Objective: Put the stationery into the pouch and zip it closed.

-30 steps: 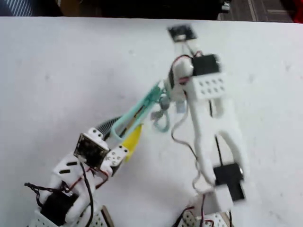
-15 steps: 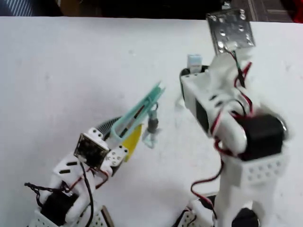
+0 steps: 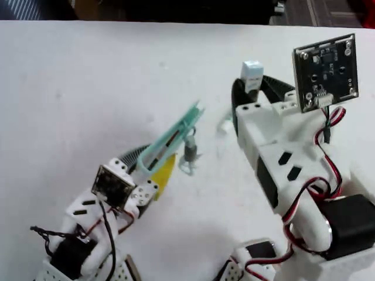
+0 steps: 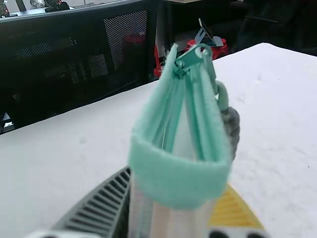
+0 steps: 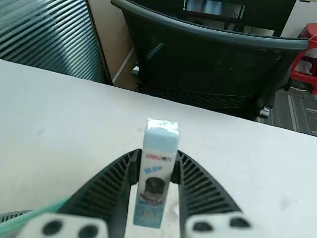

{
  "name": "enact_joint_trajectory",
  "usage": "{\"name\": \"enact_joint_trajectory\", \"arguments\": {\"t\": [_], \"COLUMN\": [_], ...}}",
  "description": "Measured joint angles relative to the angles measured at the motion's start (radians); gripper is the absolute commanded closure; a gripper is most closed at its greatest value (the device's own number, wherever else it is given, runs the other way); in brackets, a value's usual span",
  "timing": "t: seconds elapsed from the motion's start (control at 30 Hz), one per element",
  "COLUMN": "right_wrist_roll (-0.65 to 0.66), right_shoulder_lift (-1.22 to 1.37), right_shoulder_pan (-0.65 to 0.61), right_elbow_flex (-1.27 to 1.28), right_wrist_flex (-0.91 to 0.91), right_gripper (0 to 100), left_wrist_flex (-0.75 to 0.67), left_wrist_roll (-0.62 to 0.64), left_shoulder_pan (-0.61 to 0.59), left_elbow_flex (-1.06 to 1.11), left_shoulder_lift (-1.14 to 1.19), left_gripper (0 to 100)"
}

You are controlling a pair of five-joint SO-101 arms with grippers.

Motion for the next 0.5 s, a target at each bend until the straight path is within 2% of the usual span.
{"name": "enact_joint_trajectory", "arguments": {"t": [0.27,0.5], "right_wrist_roll": [0.002,0.005], "right_shoulder_lift": [0.000,0.000], "right_shoulder_pan": [-0.253,-0.284], "right_elbow_flex": [0.000,0.000], "right_wrist_flex": [0.000,-0.041], "right_gripper": [98.2,98.2], "left_wrist_flex": [0.000,0.000], "left_wrist_roll": [0.000,0.000], "left_shoulder_pan": [0.000,0.000], "left_elbow_flex": [0.000,0.000], "left_shoulder_lift": [0.000,0.000], "left_gripper": [83,83]}}
